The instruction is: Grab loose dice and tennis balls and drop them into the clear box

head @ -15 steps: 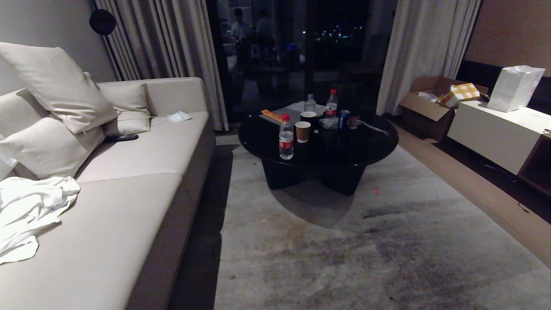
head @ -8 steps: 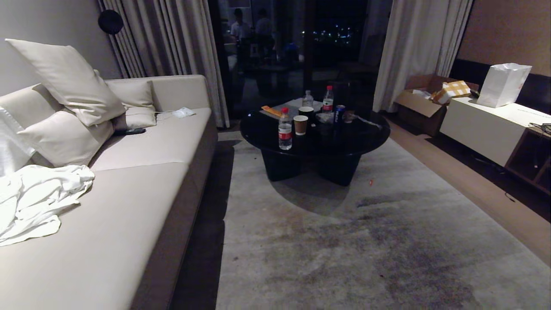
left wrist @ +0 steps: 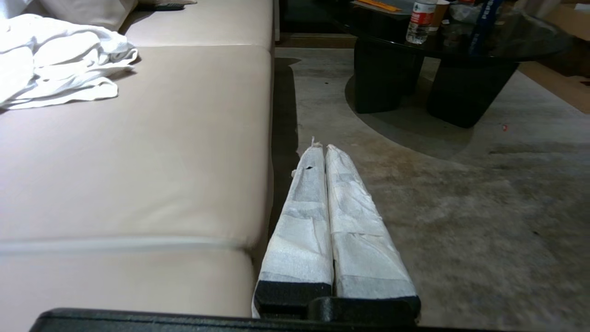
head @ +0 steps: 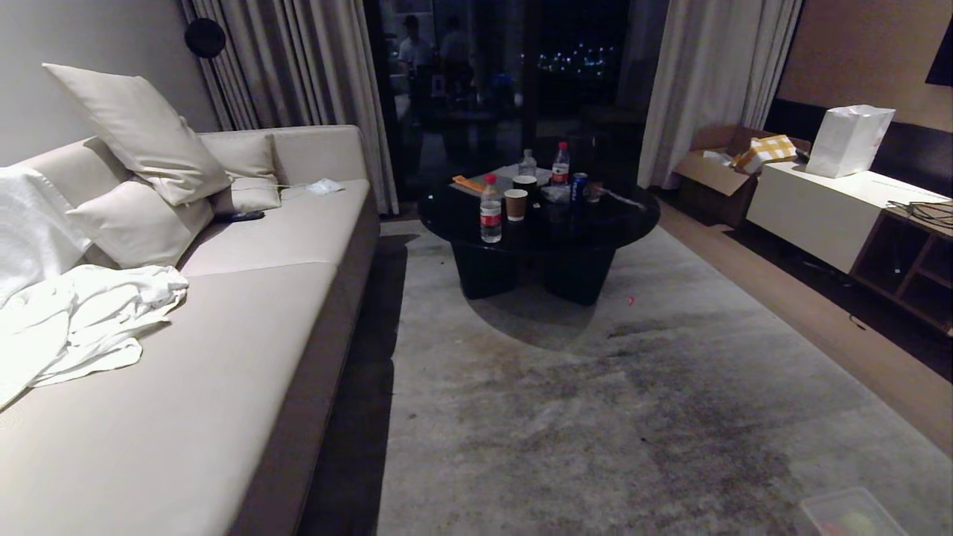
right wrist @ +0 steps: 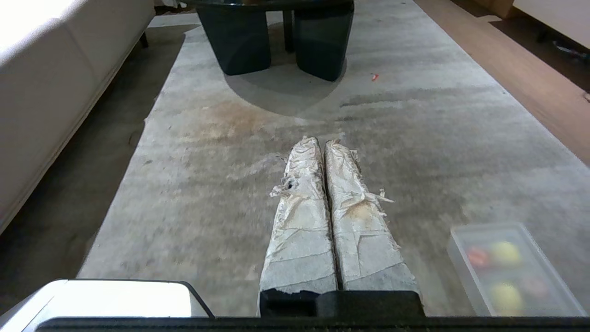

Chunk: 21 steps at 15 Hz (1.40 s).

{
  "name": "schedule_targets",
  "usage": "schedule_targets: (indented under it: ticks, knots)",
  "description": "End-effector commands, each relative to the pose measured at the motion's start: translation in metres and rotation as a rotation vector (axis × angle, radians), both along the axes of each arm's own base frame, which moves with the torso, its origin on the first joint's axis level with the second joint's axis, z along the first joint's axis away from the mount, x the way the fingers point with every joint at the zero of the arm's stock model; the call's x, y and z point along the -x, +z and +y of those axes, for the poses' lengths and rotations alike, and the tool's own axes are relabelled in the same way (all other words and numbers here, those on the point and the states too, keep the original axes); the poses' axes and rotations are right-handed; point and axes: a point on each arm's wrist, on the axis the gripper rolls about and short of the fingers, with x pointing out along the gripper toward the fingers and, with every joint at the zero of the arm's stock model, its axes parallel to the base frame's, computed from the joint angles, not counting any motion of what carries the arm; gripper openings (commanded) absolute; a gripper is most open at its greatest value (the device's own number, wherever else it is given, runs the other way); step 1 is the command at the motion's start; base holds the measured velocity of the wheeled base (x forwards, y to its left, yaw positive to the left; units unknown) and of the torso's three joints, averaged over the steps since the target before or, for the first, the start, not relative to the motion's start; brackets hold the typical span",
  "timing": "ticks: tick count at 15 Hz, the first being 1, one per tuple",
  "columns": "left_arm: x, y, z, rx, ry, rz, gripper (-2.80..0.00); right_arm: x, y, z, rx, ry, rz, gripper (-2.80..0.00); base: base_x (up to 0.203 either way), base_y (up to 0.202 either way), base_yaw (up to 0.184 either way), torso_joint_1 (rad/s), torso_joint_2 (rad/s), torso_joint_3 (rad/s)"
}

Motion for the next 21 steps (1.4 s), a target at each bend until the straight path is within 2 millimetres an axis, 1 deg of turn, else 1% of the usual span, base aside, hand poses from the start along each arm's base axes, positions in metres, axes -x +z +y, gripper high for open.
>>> schedule_targets:
  ticks: [1, 7, 21]
  knots:
    - [-0.0002, -0.0003, 0.0000, 0.002, 0.001, 0.003, -2.80, -0.0001, 0.0000, -0.0001, 0.000, 0.001, 0.002, -2.80, -0.183, 0.000, -0.004, 0.002, 0.01, 0.006]
    - [-0.0002, -0.0003, 0.0001, 0.005, 0.002, 0.002, -2.80, -0.0001, 0.0000, 0.0000, 0.000, 0.002, 0.002, -2.80, -0.166, 0.000, -0.001, 0.001, 0.00, 0.002]
    - [-0.0002, -0.0003, 0.0001, 0.005, 0.004, 0.002, -2.80, -0.0002, -0.0004, -0.0002, 0.002, -0.005, 0.003, -2.80, 0.000, 0.000, 0.000, 0.000, 0.00, 0.000]
